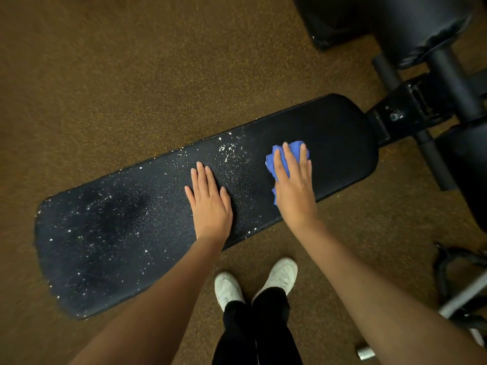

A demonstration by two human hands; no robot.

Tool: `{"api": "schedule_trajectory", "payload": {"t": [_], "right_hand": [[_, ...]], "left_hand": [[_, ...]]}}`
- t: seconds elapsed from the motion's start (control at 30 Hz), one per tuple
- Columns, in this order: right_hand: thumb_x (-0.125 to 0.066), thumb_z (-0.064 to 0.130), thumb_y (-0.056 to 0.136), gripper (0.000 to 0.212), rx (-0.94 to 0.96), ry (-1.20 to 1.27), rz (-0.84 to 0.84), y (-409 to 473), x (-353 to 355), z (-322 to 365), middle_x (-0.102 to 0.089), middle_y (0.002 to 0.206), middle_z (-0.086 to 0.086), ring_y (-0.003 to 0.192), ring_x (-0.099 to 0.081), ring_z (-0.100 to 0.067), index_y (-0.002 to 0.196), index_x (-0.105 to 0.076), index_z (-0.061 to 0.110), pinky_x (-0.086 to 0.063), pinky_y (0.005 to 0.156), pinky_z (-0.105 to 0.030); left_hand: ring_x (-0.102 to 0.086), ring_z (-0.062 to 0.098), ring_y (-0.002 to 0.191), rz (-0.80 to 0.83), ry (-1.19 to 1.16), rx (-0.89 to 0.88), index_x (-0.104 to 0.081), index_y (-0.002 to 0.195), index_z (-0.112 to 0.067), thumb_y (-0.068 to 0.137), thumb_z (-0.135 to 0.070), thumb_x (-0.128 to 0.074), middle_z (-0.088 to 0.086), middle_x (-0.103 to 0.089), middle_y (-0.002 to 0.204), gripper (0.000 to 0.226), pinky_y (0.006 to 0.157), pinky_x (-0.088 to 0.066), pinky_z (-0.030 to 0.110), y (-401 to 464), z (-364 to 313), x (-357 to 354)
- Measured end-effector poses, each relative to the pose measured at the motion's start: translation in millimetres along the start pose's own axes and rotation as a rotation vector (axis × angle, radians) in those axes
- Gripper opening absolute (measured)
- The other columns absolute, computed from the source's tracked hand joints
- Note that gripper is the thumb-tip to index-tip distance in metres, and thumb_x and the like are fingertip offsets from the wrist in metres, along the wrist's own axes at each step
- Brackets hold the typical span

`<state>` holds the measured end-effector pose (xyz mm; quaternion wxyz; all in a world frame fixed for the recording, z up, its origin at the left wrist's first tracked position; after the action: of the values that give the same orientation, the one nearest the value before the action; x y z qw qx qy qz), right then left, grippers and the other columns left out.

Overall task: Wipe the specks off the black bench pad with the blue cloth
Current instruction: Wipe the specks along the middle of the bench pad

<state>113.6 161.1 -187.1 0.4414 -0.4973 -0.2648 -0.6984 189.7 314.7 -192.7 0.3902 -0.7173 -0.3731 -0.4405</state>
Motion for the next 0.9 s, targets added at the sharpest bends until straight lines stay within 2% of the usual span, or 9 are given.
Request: {"api": "schedule_trajectory", "payload": {"t": [0.07, 0.13, 0.23, 0.33, 0.43, 0.5, 0.67, 0.77, 0.9], "right_hand": [[-0.081, 0.002, 0.060, 0.091, 0.075, 0.012, 0.013, -10.1, -8.9, 13.9, -0.033, 0.147, -0.020, 0.136, -0.019, -0.048, 0.139, -0.037, 0.002, -0.022, 0.107, -0.058], [-0.081, 0.004, 0.060, 0.092, 0.232, -0.008, 0.052, -29.8, -13.9, 20.9, -0.033, 0.148, -0.016, 0.138, -0.019, -0.045, 0.140, -0.035, 0.006, -0.022, 0.107, -0.055], [-0.078, 0.000, 0.061, 0.092, 0.382, -0.030, 0.098, -34.3, -8.1, 8.7, -0.031, 0.149, -0.016, 0.139, -0.018, -0.043, 0.140, -0.033, 0.006, -0.021, 0.109, -0.054], [-0.077, -0.005, 0.063, 0.086, 0.245, -0.006, 0.049, 0.0, -2.1, 0.1, -0.033, 0.148, -0.017, 0.137, -0.021, -0.046, 0.138, -0.037, 0.003, -0.025, 0.107, -0.056], [-0.080, -0.002, 0.061, 0.085, 0.132, 0.021, 0.016, 38.4, -7.0, 12.5, -0.038, 0.144, -0.021, 0.134, -0.025, -0.049, 0.136, -0.041, -0.001, -0.027, 0.104, -0.059], [-0.082, 0.003, 0.061, 0.088, 0.152, 0.004, 0.024, 42.2, -10.6, 22.0, -0.037, 0.145, -0.020, 0.135, -0.023, -0.048, 0.137, -0.040, 0.000, -0.026, 0.106, -0.057], [-0.077, -0.003, 0.062, 0.084, 0.450, -0.007, 0.097, 16.9, -5.4, 7.8, -0.037, 0.146, -0.017, 0.136, -0.024, -0.045, 0.138, -0.039, 0.003, -0.024, 0.108, -0.054], [-0.075, -0.010, 0.060, 0.080, 0.336, 0.023, 0.048, 45.0, -1.7, 1.6, -0.041, 0.141, -0.022, 0.132, -0.028, -0.050, 0.134, -0.044, -0.002, -0.031, 0.103, -0.062], [-0.078, -0.007, 0.059, 0.082, 0.205, 0.058, 0.010, 83.6, -6.9, 21.5, -0.042, 0.138, -0.028, 0.130, -0.028, -0.055, 0.133, -0.043, -0.006, -0.030, 0.101, -0.065]], "left_hand": [[0.003, 0.024, 0.144, -0.002, -0.009, 0.006, -0.012, 0.147, -0.004, 0.088, -0.039, -0.003, 0.010, -0.003, 0.157, 0.069, 0.114, 0.001, 0.043, 0.1, 0.3, 0.3], [0.002, 0.024, 0.144, -0.005, -0.011, 0.010, -0.012, 0.147, -0.003, 0.088, -0.039, -0.002, 0.010, -0.003, 0.156, 0.069, 0.114, 0.000, 0.044, 0.0, -0.3, 1.1], [0.003, 0.023, 0.144, 0.002, -0.004, 0.018, -0.012, 0.147, -0.004, 0.088, -0.040, -0.002, 0.009, -0.003, 0.157, 0.069, 0.114, -0.001, 0.044, 0.2, -1.1, 1.8], [0.004, 0.022, 0.144, 0.013, 0.007, 0.017, -0.011, 0.147, -0.005, 0.089, -0.039, -0.001, 0.008, -0.001, 0.157, 0.068, 0.115, 0.000, 0.043, 0.4, 0.0, 1.2], [0.005, 0.021, 0.144, 0.008, 0.015, 0.011, -0.010, 0.147, -0.006, 0.090, -0.039, -0.002, 0.008, -0.001, 0.157, 0.066, 0.114, 0.002, 0.041, 0.1, 0.3, 0.4], [0.005, 0.021, 0.144, 0.002, 0.017, 0.013, -0.010, 0.147, -0.006, 0.091, -0.038, -0.003, 0.008, -0.001, 0.157, 0.065, 0.114, 0.002, 0.041, -0.1, 0.8, -0.1], [0.001, 0.022, 0.144, -0.004, 0.023, 0.019, -0.012, 0.147, -0.005, 0.092, -0.036, -0.007, 0.009, -0.005, 0.156, 0.063, 0.114, -0.001, 0.043, 0.0, 0.9, -0.2], [0.001, 0.023, 0.144, 0.001, 0.032, 0.027, -0.012, 0.147, -0.005, 0.092, -0.035, -0.007, 0.009, -0.005, 0.156, 0.062, 0.113, 0.000, 0.043, 0.5, 0.5, -0.9], [-0.001, 0.023, 0.143, -0.003, 0.041, 0.032, -0.014, 0.146, -0.005, 0.094, -0.034, -0.011, 0.010, -0.007, 0.156, 0.060, 0.113, -0.001, 0.042, 0.8, 1.2, -2.4]]}}
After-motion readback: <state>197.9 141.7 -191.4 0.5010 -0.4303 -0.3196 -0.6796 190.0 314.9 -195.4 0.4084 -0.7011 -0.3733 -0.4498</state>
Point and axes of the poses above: each hand's wrist, its own y-axis towards the middle knuckle, its own x-axis out of the back of the hand, z = x × y, the point moved 3 cm from there along y, towards the middle knuckle
